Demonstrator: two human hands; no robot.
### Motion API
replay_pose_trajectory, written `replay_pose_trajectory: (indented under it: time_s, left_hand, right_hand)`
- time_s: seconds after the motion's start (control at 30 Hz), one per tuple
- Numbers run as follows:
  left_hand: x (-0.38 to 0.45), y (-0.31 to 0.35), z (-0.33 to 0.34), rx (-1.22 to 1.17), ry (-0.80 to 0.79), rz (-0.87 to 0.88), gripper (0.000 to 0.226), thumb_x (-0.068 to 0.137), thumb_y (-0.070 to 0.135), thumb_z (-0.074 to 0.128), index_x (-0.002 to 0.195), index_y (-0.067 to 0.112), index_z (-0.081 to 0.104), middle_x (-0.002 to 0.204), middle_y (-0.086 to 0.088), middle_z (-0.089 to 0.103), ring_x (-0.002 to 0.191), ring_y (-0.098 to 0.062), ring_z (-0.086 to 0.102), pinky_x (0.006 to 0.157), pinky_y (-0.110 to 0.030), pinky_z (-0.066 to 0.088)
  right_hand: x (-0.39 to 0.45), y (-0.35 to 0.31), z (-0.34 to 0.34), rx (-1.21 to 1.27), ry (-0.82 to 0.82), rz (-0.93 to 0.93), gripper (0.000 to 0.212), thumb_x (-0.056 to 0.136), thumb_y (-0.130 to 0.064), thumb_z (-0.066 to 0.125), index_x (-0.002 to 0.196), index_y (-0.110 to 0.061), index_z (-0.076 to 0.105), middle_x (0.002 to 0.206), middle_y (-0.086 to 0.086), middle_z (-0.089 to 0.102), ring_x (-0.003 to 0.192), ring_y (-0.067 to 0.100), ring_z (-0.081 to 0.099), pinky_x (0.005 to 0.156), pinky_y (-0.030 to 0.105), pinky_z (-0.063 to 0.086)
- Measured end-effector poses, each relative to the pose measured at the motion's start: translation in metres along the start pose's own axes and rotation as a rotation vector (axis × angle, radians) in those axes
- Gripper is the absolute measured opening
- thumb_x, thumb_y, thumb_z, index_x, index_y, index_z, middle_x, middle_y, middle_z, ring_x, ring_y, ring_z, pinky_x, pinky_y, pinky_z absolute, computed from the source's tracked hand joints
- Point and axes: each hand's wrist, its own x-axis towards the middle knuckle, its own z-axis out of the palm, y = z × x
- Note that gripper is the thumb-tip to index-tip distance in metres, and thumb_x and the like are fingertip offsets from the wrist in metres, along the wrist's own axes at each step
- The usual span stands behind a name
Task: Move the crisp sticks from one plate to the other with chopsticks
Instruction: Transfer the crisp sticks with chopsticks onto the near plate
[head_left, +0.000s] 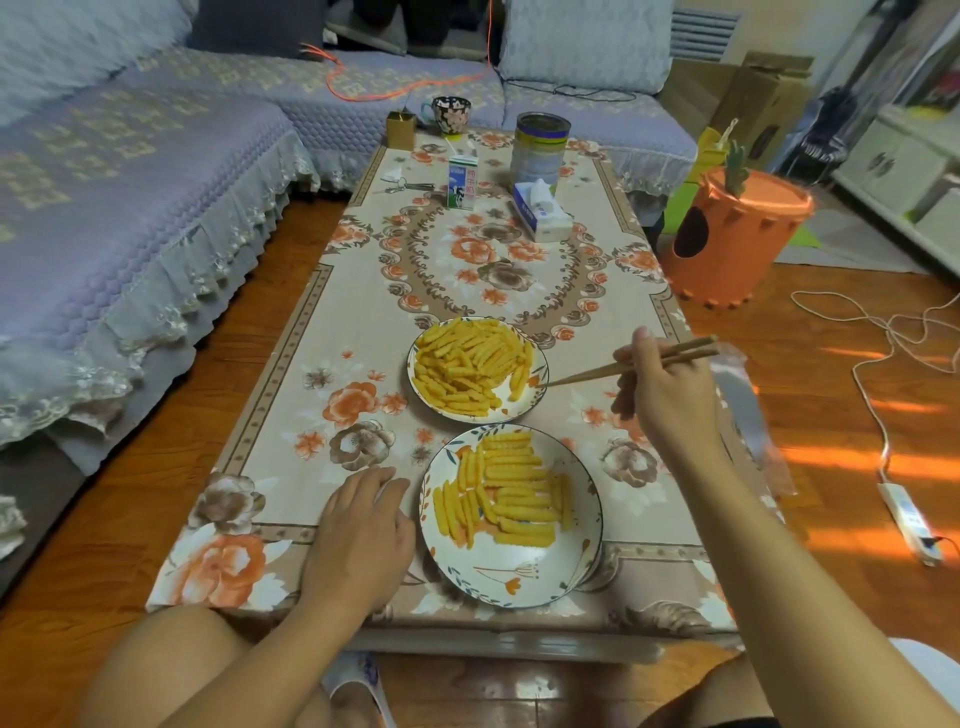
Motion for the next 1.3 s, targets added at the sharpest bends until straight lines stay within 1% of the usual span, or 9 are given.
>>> replay_pose_trajectory:
  time_s: [0.3,0.53,0.67,0.73,0.83,0.93,1.03,1.2,1.3]
  left_hand:
    - [0.001,-0.001,0.001,-0.015,0.021,0.005,0.049,0.090,0.032,0.034,0.121,0.017,0.069,0.128,-0.002,0.062,0.123,-0.024,0.054,0.099,-0.045,0.053]
    - [0.001,-0.001,0.002,-0.016,0.014,-0.004,0.049,0.090,0.031,0.034,0.124,0.018,0.067,0.132,-0.001,0.059,0.126,-0.024,0.052,0.102,-0.045,0.051]
    - [0.001,-0.001,0.001,-0.018,0.008,-0.012,0.048,0.091,0.031,0.037,0.127,0.019,0.066,0.135,-0.001,0.058,0.129,-0.024,0.051,0.105,-0.045,0.049]
    - [0.001,-0.001,0.001,-0.014,0.007,-0.010,0.051,0.091,0.032,0.033,0.127,0.018,0.066,0.135,-0.002,0.059,0.129,-0.024,0.051,0.105,-0.045,0.049]
    - [0.001,-0.001,0.001,-0.013,0.007,-0.003,0.053,0.091,0.034,0.030,0.127,0.018,0.066,0.135,-0.002,0.059,0.129,-0.024,0.050,0.105,-0.045,0.048]
    - [0.000,-0.002,0.001,-0.019,0.003,-0.007,0.050,0.092,0.032,0.035,0.128,0.018,0.065,0.137,-0.002,0.058,0.131,-0.024,0.049,0.106,-0.045,0.047]
    - [0.001,-0.001,0.001,-0.016,-0.007,-0.012,0.046,0.093,0.030,0.040,0.132,0.018,0.063,0.140,-0.002,0.056,0.134,-0.024,0.047,0.108,-0.045,0.045]
    - [0.000,0.000,0.001,-0.016,-0.016,-0.016,0.049,0.094,0.031,0.037,0.134,0.018,0.062,0.143,-0.002,0.055,0.136,-0.023,0.045,0.110,-0.044,0.043]
    - [-0.001,0.000,0.001,-0.013,-0.014,-0.014,0.050,0.093,0.032,0.036,0.133,0.018,0.063,0.142,-0.002,0.055,0.135,-0.023,0.046,0.109,-0.044,0.044]
  right_hand:
    - [0.028,0.012,0.073,-0.236,0.016,-0.059,0.063,0.105,-0.047,0.047,0.068,0.000,0.067,0.054,0.015,0.065,0.053,0.032,0.067,0.062,0.051,0.057]
    - [0.034,0.002,0.085,-0.445,-0.011,-0.131,0.067,0.109,-0.047,0.030,0.070,-0.004,0.062,0.063,0.011,0.064,0.062,0.031,0.062,0.062,0.041,0.047]
    - [0.038,-0.005,0.062,-0.234,0.097,-0.012,0.060,0.107,-0.052,0.031,0.076,-0.011,0.062,0.072,0.009,0.067,0.060,0.032,0.068,0.063,0.050,0.058]
    - [0.034,-0.017,0.040,-0.102,0.127,0.060,0.059,0.109,-0.046,0.035,0.083,-0.004,0.066,0.071,0.009,0.066,0.050,0.021,0.065,0.052,0.039,0.055]
    - [0.011,-0.038,0.001,0.092,-0.061,0.074,0.056,0.111,-0.038,0.037,0.081,0.000,0.065,0.053,0.007,0.054,0.037,0.015,0.049,0.040,0.027,0.041]
    - [-0.026,-0.041,-0.025,-0.047,-0.423,-0.030,0.056,0.110,-0.036,0.038,0.079,0.000,0.067,0.049,0.006,0.051,0.041,0.018,0.045,0.040,0.025,0.037]
    - [-0.062,-0.031,-0.032,-0.158,-0.641,-0.113,0.054,0.104,-0.042,0.040,0.076,-0.008,0.070,0.051,0.000,0.052,0.045,0.014,0.046,0.045,0.022,0.037]
    - [-0.078,-0.012,-0.032,-0.346,-0.704,-0.299,0.047,0.102,-0.048,0.044,0.080,-0.017,0.072,0.060,-0.018,0.059,0.058,0.005,0.056,0.055,0.017,0.036]
    - [-0.072,-0.010,-0.035,-0.377,-0.629,-0.353,0.048,0.099,-0.058,0.049,0.080,-0.019,0.069,0.067,-0.001,0.063,0.064,0.016,0.059,0.061,0.036,0.044]
